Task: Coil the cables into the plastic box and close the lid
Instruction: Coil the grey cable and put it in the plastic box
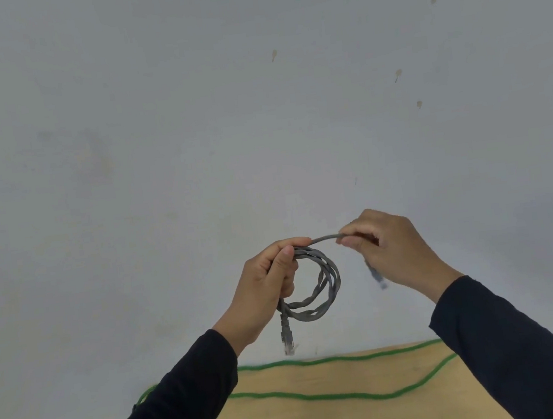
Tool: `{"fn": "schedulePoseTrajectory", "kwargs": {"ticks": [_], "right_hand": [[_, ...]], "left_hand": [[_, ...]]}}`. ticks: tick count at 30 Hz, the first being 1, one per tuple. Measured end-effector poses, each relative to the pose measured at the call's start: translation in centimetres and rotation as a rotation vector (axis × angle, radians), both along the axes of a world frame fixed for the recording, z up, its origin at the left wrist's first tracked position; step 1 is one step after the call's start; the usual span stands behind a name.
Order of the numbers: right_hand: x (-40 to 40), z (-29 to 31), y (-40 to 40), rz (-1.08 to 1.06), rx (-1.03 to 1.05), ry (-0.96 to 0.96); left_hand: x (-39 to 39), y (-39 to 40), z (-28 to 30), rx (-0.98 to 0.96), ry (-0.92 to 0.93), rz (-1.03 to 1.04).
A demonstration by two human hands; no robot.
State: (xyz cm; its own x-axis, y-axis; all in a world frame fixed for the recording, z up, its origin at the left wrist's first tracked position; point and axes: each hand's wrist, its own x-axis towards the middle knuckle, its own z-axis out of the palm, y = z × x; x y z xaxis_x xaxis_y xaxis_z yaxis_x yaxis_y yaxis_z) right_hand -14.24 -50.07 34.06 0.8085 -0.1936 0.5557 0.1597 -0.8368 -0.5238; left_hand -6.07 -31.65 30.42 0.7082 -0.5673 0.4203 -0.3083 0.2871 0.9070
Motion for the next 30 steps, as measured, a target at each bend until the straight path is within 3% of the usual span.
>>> {"fn": "schedulePoseTrajectory", "kwargs": {"ticks": [5, 11, 14, 18, 22, 28, 30], "right_hand": [[1.4, -0.9, 1.0, -0.026, 0.472, -0.119], [1.7, -2.8, 2.7, 0.080, 0.985, 0.155], [1.7, -3.6, 3.3, 0.062, 1.063, 0.252], [2.1, -2.9, 3.3, 0.039, 1.201, 0.176], [2.5, -2.0, 2.8, 0.052, 1.193, 0.141], [2.5, -3.6, 3.7, 0.190, 1.082, 0.276], [2.5, -4.0, 4.3, 0.241, 1.016, 0.234]], "left_hand": [[-0.8, -1.0, -0.1, -0.045, 0.057, -0.079], [0.2, -1.0, -0.4, -0.037, 0.045, 0.010], [0.5, -0.9, -0.8, -0.040, 0.064, 0.037], [0.4, -1.0, -1.2, -0.035, 0.125, -0.032], [0.1, -1.2, -1.3, -0.028, 0.177, -0.091], [1.2, -1.3, -0.7, -0.055, 0.169, 0.141], [1.5, -1.3, -0.5, -0.071, 0.161, 0.200]]}}
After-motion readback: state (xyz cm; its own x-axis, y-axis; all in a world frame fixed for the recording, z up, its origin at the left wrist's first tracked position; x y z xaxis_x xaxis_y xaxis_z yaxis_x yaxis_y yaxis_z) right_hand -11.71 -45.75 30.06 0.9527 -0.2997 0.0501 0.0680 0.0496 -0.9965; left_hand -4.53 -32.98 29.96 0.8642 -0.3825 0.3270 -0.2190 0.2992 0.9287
